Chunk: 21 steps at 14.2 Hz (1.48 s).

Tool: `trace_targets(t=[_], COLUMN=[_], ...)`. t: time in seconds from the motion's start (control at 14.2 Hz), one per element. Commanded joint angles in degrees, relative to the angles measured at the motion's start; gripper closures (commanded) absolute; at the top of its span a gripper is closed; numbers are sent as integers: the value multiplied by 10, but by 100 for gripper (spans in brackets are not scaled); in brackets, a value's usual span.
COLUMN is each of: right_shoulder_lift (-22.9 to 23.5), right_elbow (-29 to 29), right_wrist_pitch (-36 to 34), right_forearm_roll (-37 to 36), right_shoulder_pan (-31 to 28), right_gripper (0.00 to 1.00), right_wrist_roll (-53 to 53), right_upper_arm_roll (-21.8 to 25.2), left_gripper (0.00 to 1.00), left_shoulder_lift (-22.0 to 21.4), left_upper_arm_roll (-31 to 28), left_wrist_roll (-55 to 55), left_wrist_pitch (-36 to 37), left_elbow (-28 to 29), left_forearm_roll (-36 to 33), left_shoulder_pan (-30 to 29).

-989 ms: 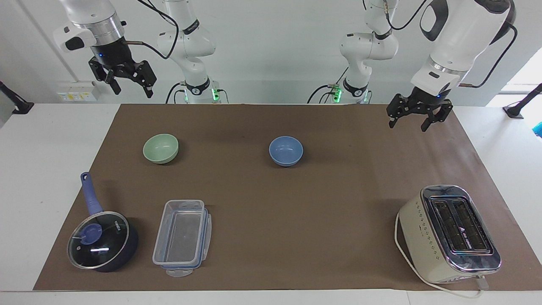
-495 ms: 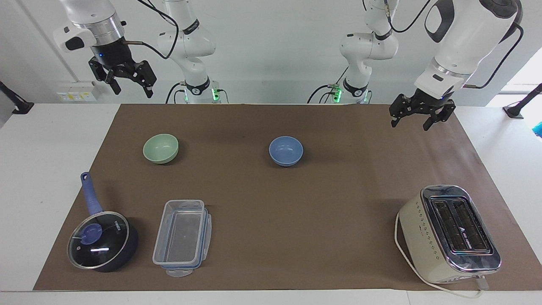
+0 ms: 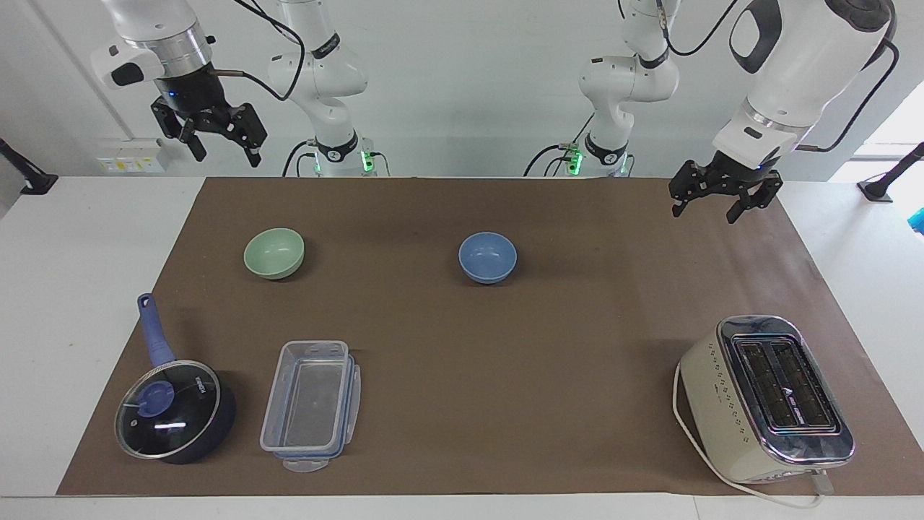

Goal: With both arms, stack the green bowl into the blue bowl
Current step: 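Release the blue bowl and withdraw the left gripper to rest, then reach the right gripper to the rim of the green bowl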

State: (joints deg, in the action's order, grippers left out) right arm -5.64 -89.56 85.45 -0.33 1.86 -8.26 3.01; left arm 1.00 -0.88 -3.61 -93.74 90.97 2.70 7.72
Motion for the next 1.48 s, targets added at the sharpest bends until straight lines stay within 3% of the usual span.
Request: trace_targets(t=[0.0,0.85,1.41], right_shoulder_lift=[-7,-17,-23], right_elbow=[-2,-19,-253], right_wrist_pitch=[-6,-25,178], right_forearm_roll=[2,-9,-8], right_shoulder_pan=[-5,-10,-61], right_gripper=[0,0,0], right_wrist_roll=[9,16,177], right_upper_arm_roll=[-1,13,16], left_gripper=[0,0,0], left_shoulder_lift=[-4,-21,-20], left_upper_arm_roll=[6,4,4], left_wrist_roll=[-23,-22,-21], left_wrist_pitch=[11,44,38], left_elbow=[-5,8,6], left_forearm_roll=[-12,-12,-11], left_shoulder_pan=[-18,-21,-21])
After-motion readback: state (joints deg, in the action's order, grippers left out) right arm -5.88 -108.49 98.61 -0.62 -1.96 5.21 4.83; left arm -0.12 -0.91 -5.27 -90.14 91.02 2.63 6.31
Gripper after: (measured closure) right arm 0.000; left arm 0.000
